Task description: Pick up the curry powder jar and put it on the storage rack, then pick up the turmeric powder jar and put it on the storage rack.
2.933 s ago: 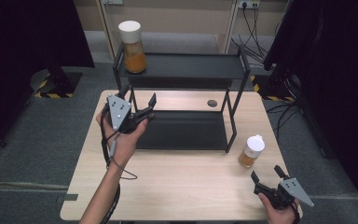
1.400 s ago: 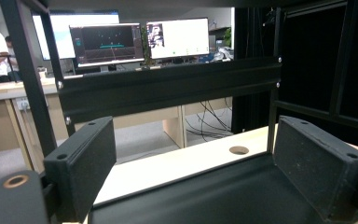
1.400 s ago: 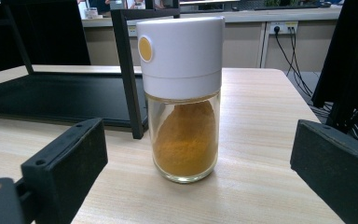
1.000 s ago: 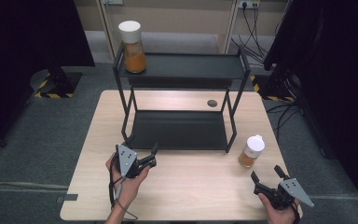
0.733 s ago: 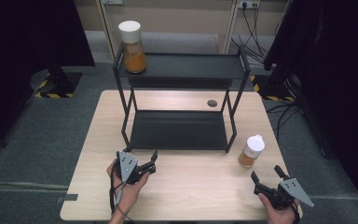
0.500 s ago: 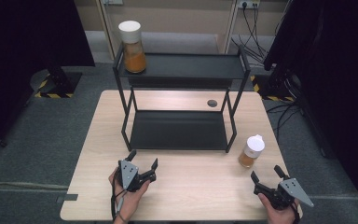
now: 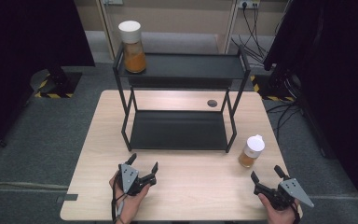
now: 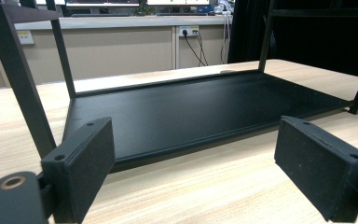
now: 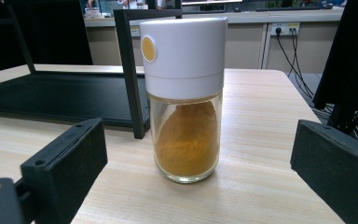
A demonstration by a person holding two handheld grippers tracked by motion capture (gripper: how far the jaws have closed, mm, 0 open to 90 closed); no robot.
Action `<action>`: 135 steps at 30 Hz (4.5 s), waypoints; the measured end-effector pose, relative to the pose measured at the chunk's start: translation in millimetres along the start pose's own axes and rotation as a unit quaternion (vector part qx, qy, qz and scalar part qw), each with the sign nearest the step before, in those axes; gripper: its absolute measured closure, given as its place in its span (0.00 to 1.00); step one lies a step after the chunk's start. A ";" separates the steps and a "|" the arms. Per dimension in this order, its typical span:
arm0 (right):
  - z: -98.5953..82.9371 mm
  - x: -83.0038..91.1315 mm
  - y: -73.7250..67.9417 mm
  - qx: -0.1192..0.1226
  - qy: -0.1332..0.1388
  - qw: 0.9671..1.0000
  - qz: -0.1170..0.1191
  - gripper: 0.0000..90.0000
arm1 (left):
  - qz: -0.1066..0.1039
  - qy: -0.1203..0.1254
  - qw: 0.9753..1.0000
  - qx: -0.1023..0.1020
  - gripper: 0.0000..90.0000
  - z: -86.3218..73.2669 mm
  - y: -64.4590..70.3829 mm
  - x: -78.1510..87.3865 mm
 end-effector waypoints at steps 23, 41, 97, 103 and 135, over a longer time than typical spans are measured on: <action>15.2 -22.9 -7.4 0.002 0.010 1.000 0.021 0.06 | -0.008 -0.001 1.000 0.000 0.12 0.3 -1.3 -0.3; 7.7 -72.3 -8.5 0.020 -0.038 0.999 0.003 0.24 | -0.009 -0.005 1.000 0.001 0.12 0.8 -1.7 -1.2; 73.0 -60.1 -41.8 0.008 0.107 0.994 0.038 0.34 | -0.006 -0.005 1.000 0.006 0.12 0.8 -2.1 -1.5; 84.2 -65.9 -46.5 0.009 0.117 0.992 0.044 0.34 | -0.006 -0.006 1.000 0.006 0.12 0.9 -2.1 -1.6; 113.8 -87.8 -60.6 0.019 0.134 0.989 0.061 0.34 | -0.006 -0.006 1.000 0.007 0.12 0.9 -2.2 -1.5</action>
Point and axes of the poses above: each handheld gripper's, and its own axes: x roughly backward along the jaws, z roughly out of its top, y roughly to its right, the point moved 8 cm from there along -x, roughly forward along the jaws, and after that the axes turned 12 degrees about y, right-handed, at the moved point
